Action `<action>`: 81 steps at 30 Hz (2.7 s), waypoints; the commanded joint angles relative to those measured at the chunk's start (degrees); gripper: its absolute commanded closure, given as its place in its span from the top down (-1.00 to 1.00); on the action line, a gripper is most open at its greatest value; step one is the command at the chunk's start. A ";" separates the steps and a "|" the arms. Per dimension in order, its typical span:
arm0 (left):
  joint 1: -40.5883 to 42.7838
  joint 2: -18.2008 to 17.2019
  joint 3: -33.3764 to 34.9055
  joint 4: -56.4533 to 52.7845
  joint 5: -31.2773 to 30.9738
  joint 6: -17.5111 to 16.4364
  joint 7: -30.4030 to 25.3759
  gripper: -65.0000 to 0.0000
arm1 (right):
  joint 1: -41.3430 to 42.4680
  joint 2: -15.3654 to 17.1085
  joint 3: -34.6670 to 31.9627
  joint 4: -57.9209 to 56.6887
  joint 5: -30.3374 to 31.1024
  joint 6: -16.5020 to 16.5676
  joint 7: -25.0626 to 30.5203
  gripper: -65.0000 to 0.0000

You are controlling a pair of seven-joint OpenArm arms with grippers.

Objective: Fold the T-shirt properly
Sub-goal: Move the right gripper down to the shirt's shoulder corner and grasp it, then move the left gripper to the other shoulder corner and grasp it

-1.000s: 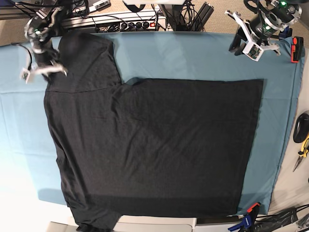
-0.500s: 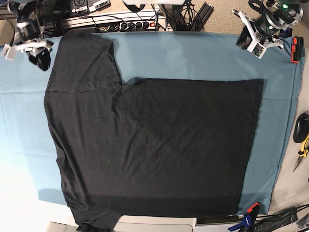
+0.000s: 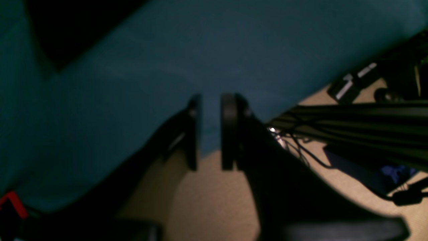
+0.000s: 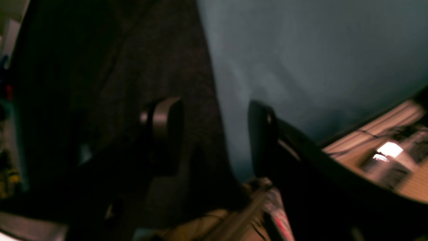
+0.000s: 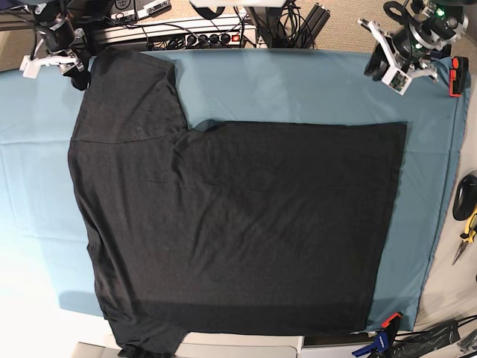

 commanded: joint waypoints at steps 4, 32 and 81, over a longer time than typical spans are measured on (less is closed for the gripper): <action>-0.31 -0.79 -0.37 0.76 -0.81 -0.17 -0.96 -0.65 | -0.11 0.79 0.15 -0.61 0.83 0.24 -0.55 -0.05; -8.20 1.33 -0.39 -2.67 -9.62 5.70 1.92 -0.45 | -1.18 2.10 -9.84 -0.57 -5.86 1.14 -3.06 -1.00; -28.20 2.19 -7.50 -34.01 -33.75 3.02 11.15 -0.37 | -1.18 2.21 -9.84 -0.57 -5.84 2.60 -2.62 -1.00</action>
